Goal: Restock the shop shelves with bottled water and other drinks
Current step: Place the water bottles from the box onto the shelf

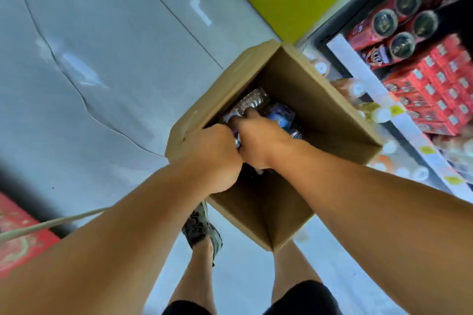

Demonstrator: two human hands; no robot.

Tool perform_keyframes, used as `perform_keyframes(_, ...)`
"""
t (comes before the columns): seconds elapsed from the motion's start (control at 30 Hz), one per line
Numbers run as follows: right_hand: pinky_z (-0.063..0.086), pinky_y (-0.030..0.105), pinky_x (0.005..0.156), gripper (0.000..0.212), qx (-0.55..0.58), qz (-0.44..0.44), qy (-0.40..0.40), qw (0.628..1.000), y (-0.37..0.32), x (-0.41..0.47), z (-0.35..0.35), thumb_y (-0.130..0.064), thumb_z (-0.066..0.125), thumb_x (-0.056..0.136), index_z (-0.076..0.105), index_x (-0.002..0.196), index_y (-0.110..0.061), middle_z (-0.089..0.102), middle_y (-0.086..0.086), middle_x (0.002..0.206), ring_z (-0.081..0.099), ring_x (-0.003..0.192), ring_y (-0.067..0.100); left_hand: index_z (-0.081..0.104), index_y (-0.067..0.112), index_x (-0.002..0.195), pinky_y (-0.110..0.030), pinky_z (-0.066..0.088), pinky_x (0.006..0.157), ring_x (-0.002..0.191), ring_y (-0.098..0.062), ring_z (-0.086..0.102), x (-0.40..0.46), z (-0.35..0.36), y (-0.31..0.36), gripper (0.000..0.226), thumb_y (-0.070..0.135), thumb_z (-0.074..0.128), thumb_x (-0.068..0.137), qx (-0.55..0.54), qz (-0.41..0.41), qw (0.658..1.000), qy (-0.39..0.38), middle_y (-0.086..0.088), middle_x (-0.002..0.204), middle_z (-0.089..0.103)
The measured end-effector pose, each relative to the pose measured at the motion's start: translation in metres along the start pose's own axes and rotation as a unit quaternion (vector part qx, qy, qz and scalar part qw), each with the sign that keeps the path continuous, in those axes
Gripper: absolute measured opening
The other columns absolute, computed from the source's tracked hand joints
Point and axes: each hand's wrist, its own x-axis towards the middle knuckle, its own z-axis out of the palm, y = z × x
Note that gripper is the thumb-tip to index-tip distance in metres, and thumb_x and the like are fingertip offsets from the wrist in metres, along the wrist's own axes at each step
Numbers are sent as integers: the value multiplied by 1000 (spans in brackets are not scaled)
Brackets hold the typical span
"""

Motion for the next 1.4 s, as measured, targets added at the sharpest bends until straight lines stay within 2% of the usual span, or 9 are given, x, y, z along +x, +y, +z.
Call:
perform_keyframes(0.07, 42, 34, 75, 53, 36, -10, 18, 999, -7, -34, -40, -31, 77, 79, 55, 127, -25, 44, 6, 124, 59, 102, 36, 56, 23, 87, -32, 42, 63, 77, -27, 58, -25, -23, 5, 24, 1, 46, 85, -65, 24, 997, 18, -2, 79, 62)
perform_keyframes(0.37, 52, 35, 81, 52, 10, -90, 187, 978, -105, -274, -310, -57, 75, 75, 63, 116, -28, 61, 2, 112, 59, 102, 25, 57, 33, 113, -33, 55, 86, 94, -10, 67, -212, -186, 97, 48, 14, 70, 71, -253, 138, 952, 102, 11, 112, 67)
perform_keyframes(0.47, 51, 33, 69, 50, -4, -95, 267, 959, -141, -370, -390, -61, 72, 75, 63, 108, -25, 62, -3, 98, 59, 85, 20, 55, 15, 117, -17, 51, 66, 74, 2, 64, -288, -236, 138, 50, -4, 76, 76, -353, 236, 898, 117, 3, 99, 66)
perform_keyframes(0.6, 39, 30, 51, 51, -4, -85, 387, 918, -185, -501, -472, -62, 71, 76, 64, 99, -17, 56, -5, 76, 54, 66, 14, 47, 28, 115, -38, 52, 65, 83, -11, 65, -387, -289, 203, 66, 5, 83, 65, -383, 343, 834, 199, 8, 101, 66)
perform_keyframes(0.7, 50, 33, 61, 46, -35, -72, 483, 872, -211, -592, -521, -65, 68, 73, 63, 88, -22, 62, -1, 73, 61, 72, 23, 34, 39, 104, -29, 54, 66, 83, 9, 60, -459, -327, 256, 68, 6, 84, 72, -369, 415, 778, 293, 38, 96, 53)
perform_keyframes(0.83, 52, 34, 64, 51, -81, -39, 571, 816, -232, -711, -574, -70, 61, 77, 65, 89, -21, 64, -1, 75, 61, 73, 24, 30, 46, 100, -14, 50, 66, 82, 12, 59, -559, -360, 322, 65, 20, 83, 73, -305, 479, 736, 369, 20, 104, 52)
perform_keyframes(1.0, 32, 29, 52, 58, -159, -7, 626, 763, -224, -848, -612, -72, 44, 92, 56, 73, -19, 51, -1, 70, 49, 66, 20, 53, 23, 122, -26, 57, 74, 81, -9, 66, -646, -386, 396, 62, 13, 86, 70, -321, 584, 705, 242, -6, 103, 63)
perform_keyframes(1.27, 51, 34, 58, 32, 26, -144, 637, 757, -151, -967, -618, -46, 62, 95, 72, 103, -17, 69, 13, 87, 57, 54, 12, 73, 15, 105, -45, 51, 80, 82, -29, 64, -709, -377, 501, 47, 21, 79, 59, -313, 691, 647, -81, -12, 90, 67)
perform_keyframes(1.4, 34, 28, 54, 40, 58, -129, 700, 700, -117, -998, -614, -43, 69, 92, 69, 86, -4, 46, -4, 55, 40, 50, 12, 75, 9, 106, -40, 56, 80, 91, -29, 68, -725, -356, 545, 49, 31, 82, 63, -300, 688, 641, -159, -13, 98, 72)
